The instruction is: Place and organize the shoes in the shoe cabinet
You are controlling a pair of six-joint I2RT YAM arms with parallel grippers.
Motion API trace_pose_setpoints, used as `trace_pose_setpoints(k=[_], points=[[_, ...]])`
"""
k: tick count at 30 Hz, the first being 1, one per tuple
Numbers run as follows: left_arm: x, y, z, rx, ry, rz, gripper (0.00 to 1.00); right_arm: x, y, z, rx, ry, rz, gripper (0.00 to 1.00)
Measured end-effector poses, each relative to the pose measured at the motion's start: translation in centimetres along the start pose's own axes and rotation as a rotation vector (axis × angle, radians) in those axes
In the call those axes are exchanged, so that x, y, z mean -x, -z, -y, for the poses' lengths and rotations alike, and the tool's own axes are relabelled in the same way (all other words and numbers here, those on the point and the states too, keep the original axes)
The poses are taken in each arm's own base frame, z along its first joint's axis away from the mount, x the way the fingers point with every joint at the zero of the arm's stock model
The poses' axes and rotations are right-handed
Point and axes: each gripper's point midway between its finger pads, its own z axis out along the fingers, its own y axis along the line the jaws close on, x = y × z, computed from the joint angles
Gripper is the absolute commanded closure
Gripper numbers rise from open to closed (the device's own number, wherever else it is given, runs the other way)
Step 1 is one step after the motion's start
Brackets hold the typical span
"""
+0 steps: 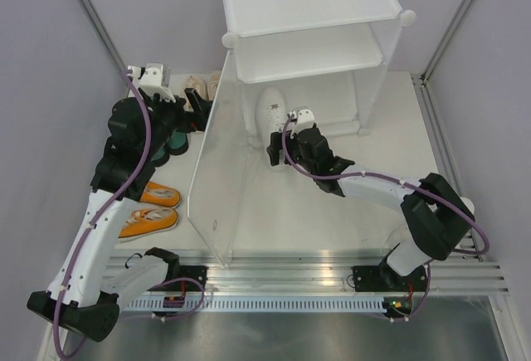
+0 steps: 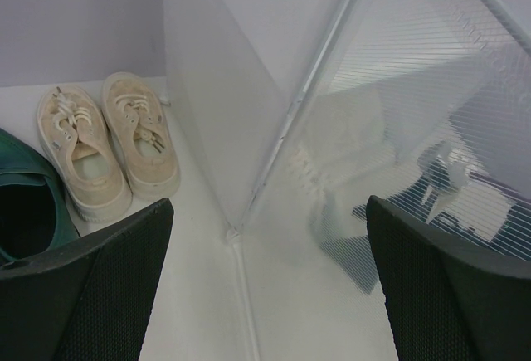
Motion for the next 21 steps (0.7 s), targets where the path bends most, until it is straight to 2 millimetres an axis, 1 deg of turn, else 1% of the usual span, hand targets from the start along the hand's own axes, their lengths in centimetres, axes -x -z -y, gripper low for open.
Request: trace_pose_setpoints(k=[3,10,14,19,21], points=[[-0.1,0.0,0.0,0.000,0.000,-0.001,0.00,-0.8,-1.3,-0.3,-0.029,0.009,-0.018,0.02],[-0.1,0.0,0.0,0.000,0.000,-0.001,0.00,-2.9,-4.4,1.1,-0.166,0.022,-0.065,0.02],[-0.1,0.0,0.0,0.000,0.000,-0.001,0.00,-4.2,-6.0,1.6,-0.207,0.027,-0.094,0.02],[-0.1,0.0,0.0,0.000,0.000,-0.002,0.00,-3.6,-7.2,1.0,-0.208,0.021,-0.082,0.02],[-0.1,0.0,0.0,0.000,0.000,-0.002,0.00,-3.9,-7.7,1.0,-0.212,0.020,-0.086,0.02]])
